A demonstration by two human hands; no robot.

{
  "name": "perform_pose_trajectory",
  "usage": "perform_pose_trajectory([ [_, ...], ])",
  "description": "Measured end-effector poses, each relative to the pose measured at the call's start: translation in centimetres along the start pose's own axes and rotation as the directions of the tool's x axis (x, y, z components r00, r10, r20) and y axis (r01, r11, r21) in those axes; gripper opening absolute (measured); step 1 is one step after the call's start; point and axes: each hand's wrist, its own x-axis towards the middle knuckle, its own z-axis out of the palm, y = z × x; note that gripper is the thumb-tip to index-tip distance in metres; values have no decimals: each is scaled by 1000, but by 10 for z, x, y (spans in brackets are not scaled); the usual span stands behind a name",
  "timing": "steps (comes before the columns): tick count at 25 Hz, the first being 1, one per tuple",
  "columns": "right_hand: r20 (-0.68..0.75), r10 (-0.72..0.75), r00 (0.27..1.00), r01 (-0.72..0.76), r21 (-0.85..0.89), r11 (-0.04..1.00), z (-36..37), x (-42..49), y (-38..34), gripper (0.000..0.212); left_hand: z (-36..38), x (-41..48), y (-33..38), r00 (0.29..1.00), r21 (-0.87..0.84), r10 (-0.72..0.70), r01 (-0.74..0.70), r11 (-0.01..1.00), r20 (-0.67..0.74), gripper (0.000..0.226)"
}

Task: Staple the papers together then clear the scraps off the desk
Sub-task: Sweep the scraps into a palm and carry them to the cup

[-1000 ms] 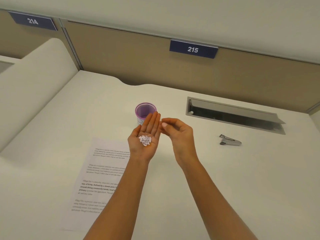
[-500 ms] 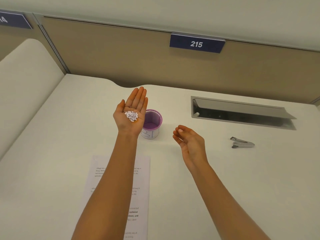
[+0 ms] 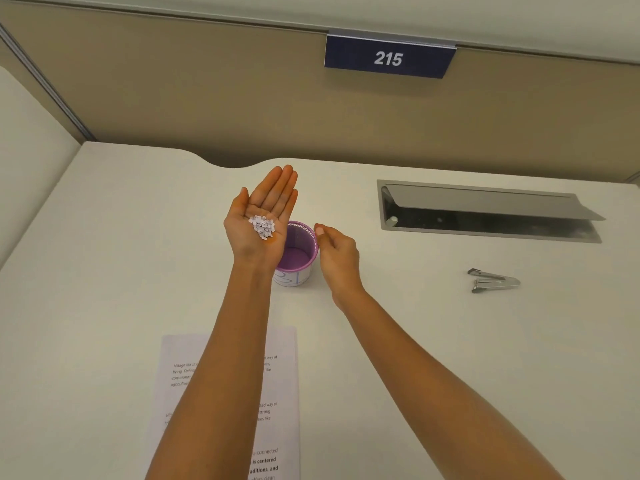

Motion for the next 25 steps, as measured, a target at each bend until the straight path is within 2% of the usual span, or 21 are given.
perform_pose_trajectory([
  [7, 7, -99, 995, 99, -53, 994, 6, 3, 5, 29, -7, -1, -3, 999, 238, -4, -4, 971, 33, 56],
  [14, -4, -81, 997, 81, -101, 992, 7, 2, 5, 33, -9, -1, -8, 999, 469, 25, -43, 882, 45, 59],
  [20, -5, -99, 995, 98, -114, 989, 7, 3, 5, 34, -5, -9, -3, 995, 641, 22, -76, 764, 93, 77],
  [25, -8, -104, 995, 103, -119, 988, 7, 3, 6, 33, -5, -14, -3, 994, 699, 17, -86, 710, 105, 84],
])
